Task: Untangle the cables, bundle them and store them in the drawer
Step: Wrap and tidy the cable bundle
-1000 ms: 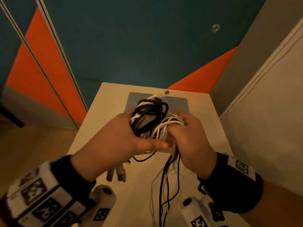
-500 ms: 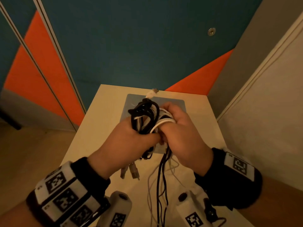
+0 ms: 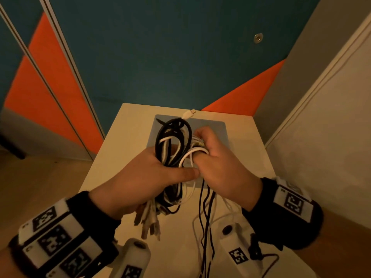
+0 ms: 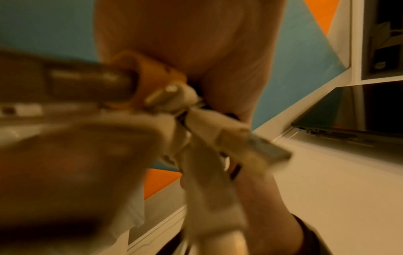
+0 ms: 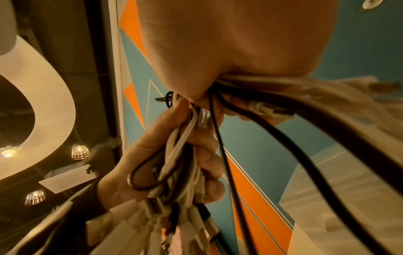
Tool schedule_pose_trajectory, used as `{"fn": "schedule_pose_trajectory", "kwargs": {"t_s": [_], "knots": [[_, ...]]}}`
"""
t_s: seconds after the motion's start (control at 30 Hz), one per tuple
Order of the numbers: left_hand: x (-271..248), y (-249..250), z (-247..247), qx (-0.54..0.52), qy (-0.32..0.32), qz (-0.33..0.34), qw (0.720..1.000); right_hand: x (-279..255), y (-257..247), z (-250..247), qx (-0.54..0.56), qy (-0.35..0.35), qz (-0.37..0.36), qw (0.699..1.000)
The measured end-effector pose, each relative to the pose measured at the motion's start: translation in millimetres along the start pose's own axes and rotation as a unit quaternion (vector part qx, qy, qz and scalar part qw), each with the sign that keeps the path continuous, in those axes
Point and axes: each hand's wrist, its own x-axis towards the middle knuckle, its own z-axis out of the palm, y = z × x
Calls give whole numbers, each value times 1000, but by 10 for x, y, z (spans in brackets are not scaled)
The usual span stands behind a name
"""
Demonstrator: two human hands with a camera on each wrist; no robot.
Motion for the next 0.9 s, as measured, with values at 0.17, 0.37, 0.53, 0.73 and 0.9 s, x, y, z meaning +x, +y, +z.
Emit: {"fn": "schedule_pose_trajectory", "kwargs": {"t_s": [0.17,0.37,0.53,0.73,0.9], "knots": [[10,-39,20,32,72,0,997,-17,32,14,12,-56,-11,998],[-4,-94,0,7,30,-22,999,-3,102,26,-16,-64,-28,997],[9,-69,-25,70,53,-44,995,5,194,23,-24,-45,-27,998],[6,48,-76,124,77,17,989,-66,402,207,43,-33,30,998],[-51,191,-130,126,52,72,988,-72,455,263,93,-59,73,991]]}}
